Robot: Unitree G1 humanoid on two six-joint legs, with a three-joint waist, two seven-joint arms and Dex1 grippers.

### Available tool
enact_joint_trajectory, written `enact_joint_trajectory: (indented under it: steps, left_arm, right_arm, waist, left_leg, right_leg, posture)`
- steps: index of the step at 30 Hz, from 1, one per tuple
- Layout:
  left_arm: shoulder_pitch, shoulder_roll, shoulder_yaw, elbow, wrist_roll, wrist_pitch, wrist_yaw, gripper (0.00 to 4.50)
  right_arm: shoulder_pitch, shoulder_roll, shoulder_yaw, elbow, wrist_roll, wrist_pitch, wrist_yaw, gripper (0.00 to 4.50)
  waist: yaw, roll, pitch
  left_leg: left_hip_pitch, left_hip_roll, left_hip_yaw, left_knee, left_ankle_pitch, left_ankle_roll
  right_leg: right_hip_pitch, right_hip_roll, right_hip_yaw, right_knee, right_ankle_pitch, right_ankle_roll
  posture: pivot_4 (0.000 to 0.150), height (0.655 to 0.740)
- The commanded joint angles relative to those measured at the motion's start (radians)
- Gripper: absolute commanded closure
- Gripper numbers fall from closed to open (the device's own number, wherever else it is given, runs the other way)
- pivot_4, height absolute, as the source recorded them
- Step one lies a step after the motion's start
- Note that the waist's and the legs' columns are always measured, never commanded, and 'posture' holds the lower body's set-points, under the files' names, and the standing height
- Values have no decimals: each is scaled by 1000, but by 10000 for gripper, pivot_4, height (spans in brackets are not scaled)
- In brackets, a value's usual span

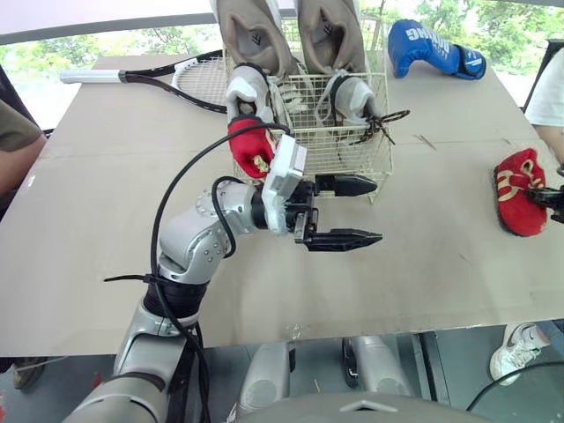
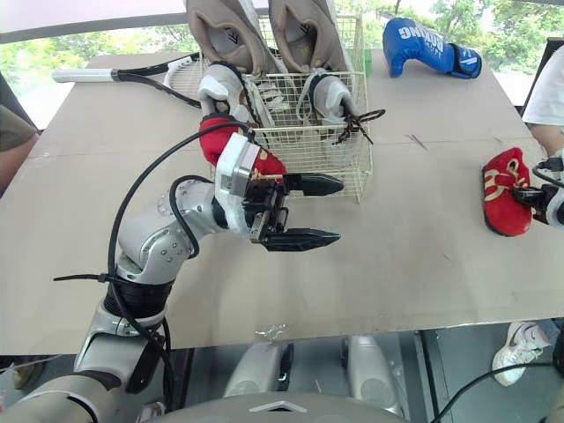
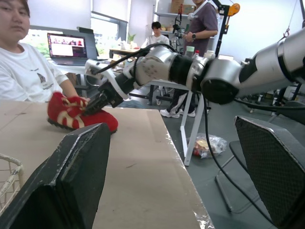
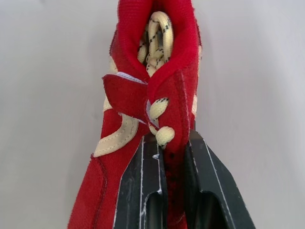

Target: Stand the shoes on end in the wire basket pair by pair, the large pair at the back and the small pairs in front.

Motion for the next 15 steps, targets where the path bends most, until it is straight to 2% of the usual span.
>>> enact_joint_trajectory:
  steps: [1,4,7,10,13,15]
  left_arm:
    - [-45,-23,22,4,-14,6,25,0]
    - [-53,-40,52,15,-16,9,72,0]
    - [-44,-70,86,-15,-28,16,151,0]
    - [20,-40,143,-77,-71,50,191,0]
    - [56,-14,169,-114,-104,86,219,0]
    - [119,47,222,-158,-145,128,231,0]
  right_arm:
    - [70,134,-264,-451,201,-2,-129,44740]
    - [147,285,-264,-798,270,-83,-202,44740]
    - [149,423,-91,-1071,276,-121,-314,44740]
    - [121,552,0,-1151,259,-223,-368,44740]
    - [112,575,58,-1167,223,-272,-375,44740]
    - [79,586,186,-1153,129,-303,-389,44740]
  waist:
    - [-1,2,0]
    - [2,4,0]
    - [-1,5,0]
    - [-18,5,0]
    - [-5,4,1]
    - [-1,4,1]
  left_leg:
    - [0,0,0,0,0,0]
    - [1,0,-1,2,0,0]
    - [0,0,-3,3,0,1]
    - [1,0,-6,3,0,0]
    - [-1,-1,-9,3,0,0]
    - [-2,-1,-9,5,0,0]
  right_leg:
    - [0,0,1,0,0,0]
    - [0,1,1,2,0,0]
    - [1,1,-1,2,1,1]
    - [-1,0,2,4,1,1]
    - [-1,-1,0,3,1,1]
    - [-1,-2,-1,2,1,1]
  posture:
    - [1500,7400]
    - [1500,7400]
    - [1500,7400]
    - [1500,7400]
    - [1500,7400]
    - [1500,7400]
